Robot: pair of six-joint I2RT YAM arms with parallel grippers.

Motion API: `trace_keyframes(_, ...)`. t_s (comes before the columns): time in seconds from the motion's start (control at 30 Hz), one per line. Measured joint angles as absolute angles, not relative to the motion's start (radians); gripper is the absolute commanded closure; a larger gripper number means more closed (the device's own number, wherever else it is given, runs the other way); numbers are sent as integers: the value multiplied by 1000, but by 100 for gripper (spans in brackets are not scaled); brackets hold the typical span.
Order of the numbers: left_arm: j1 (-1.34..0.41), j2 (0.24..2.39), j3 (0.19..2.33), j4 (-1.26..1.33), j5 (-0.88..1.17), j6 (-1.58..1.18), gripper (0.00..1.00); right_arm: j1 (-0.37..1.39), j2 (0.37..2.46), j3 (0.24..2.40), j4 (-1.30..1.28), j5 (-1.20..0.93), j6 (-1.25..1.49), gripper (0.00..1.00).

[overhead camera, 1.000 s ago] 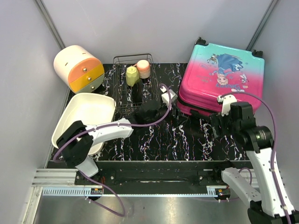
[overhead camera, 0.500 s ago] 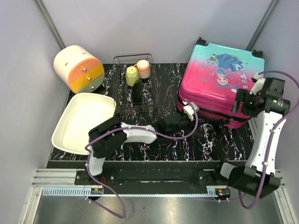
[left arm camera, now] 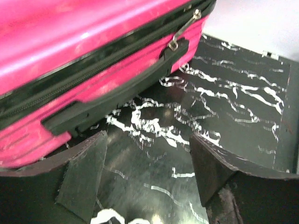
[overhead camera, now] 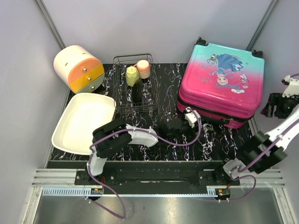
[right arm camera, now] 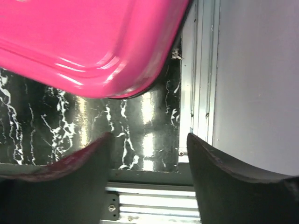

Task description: Open, take out, and arrange the luggage

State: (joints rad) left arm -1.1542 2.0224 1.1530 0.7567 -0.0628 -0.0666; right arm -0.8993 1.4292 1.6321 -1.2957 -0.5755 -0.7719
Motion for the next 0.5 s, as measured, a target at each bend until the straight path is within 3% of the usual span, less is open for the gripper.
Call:
trace_keyframes(0.13, -1137, 1945, 1071, 719, -35, -82, 22, -971, 1565, 1620, -1297, -640, -1006, 41)
trace_keyframes(0.3, -1091, 1836, 1025, 670, -2, -142, 21, -956, 1579, 1480, -1250, -668, -1127, 53)
trace_keyframes(0.5, -1038, 1745, 999, 640, 17, -194, 21, -922, 1557, 1271, -1011, -657, -1239, 55)
